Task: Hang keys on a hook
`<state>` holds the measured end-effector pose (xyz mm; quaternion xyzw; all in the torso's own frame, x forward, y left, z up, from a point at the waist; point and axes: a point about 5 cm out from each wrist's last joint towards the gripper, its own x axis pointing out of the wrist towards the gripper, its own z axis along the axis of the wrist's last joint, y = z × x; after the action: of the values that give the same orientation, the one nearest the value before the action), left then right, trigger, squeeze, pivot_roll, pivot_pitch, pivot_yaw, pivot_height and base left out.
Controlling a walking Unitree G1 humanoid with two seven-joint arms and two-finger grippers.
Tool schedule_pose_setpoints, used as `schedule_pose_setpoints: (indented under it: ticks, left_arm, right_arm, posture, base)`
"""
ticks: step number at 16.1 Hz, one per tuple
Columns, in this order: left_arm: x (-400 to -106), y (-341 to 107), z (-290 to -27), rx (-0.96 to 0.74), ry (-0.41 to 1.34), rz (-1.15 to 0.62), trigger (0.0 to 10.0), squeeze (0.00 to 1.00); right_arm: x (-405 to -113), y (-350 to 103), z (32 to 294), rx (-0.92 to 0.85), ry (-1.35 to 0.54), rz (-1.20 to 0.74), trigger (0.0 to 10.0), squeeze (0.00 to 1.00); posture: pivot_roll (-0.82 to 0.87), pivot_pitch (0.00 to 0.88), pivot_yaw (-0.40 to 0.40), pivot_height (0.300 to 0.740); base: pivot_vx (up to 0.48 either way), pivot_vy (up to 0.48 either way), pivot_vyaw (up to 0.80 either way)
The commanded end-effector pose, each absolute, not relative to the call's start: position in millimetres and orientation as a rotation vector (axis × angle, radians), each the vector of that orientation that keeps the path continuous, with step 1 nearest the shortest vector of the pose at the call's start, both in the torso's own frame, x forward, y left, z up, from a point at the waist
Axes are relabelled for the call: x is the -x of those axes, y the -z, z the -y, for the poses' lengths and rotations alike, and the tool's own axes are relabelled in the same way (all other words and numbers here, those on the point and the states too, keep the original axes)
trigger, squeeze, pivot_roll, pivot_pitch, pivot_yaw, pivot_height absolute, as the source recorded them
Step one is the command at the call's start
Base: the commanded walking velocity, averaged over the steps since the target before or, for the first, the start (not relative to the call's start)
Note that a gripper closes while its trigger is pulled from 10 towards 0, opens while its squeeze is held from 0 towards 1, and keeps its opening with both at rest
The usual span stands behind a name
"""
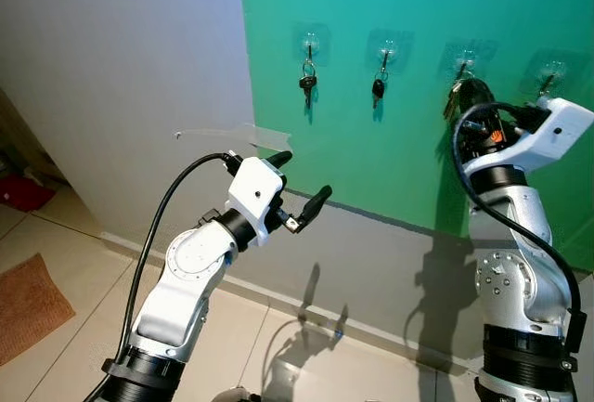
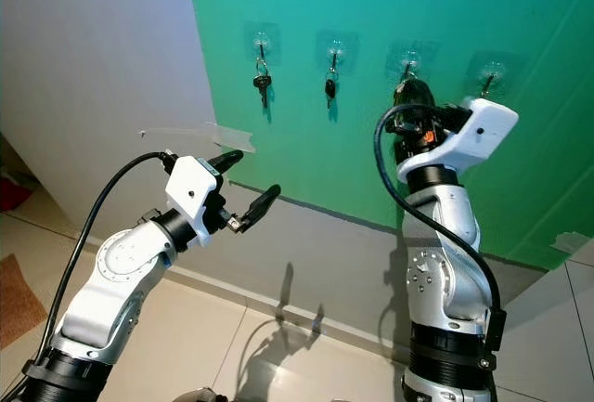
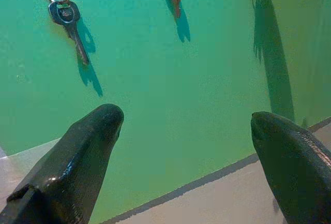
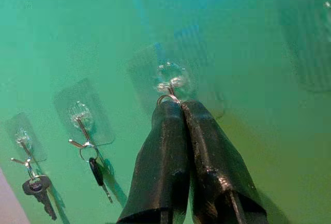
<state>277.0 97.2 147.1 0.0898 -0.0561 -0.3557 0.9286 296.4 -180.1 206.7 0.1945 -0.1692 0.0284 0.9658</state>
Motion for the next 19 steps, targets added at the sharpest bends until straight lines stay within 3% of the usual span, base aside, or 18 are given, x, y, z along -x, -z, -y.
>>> schedule_pose_setpoints:
  ticks: [1,4,9,19]
  left_arm:
    - [-275.8,-150.7,-94.6,-0.183,0.746,0.134,10.0,0.00]
    - [-274.5,-149.6,-92.9,-0.178,0.753,0.131,10.0,0.00]
    - [-274.0,-149.6,-94.4,-0.179,0.750,0.129,10.0,0.00]
    - [-274.3,-149.9,-96.2,-0.183,0.751,0.127,10.0,0.00]
  right_arm:
    - [-295.3,-203.2,182.8,-0.415,-0.042,0.321,10.0,0.00]
    - [-296.9,-180.0,177.3,-0.400,-0.063,0.146,10.0,0.00]
    - [-294.1,-170.6,168.1,-0.412,-0.107,0.082,10.0,0.00]
    - [-300.0,-215.9,180.8,-0.563,-0.084,0.285,10.0,0.00]
  posture:
    - [-0.09,0.000,0.005,0.718]
    - [-0.09,0.000,0.004,0.718]
    - [-0.09,0.000,0.004,0.718]
    - [-0.09,0.000,0.006,0.718]
  base:
    - [0.000,0.000,0.00]
    - [0.000,0.000,0.00]
    - [0.000,0.000,0.00]
    - [0.000,0.000,0.00]
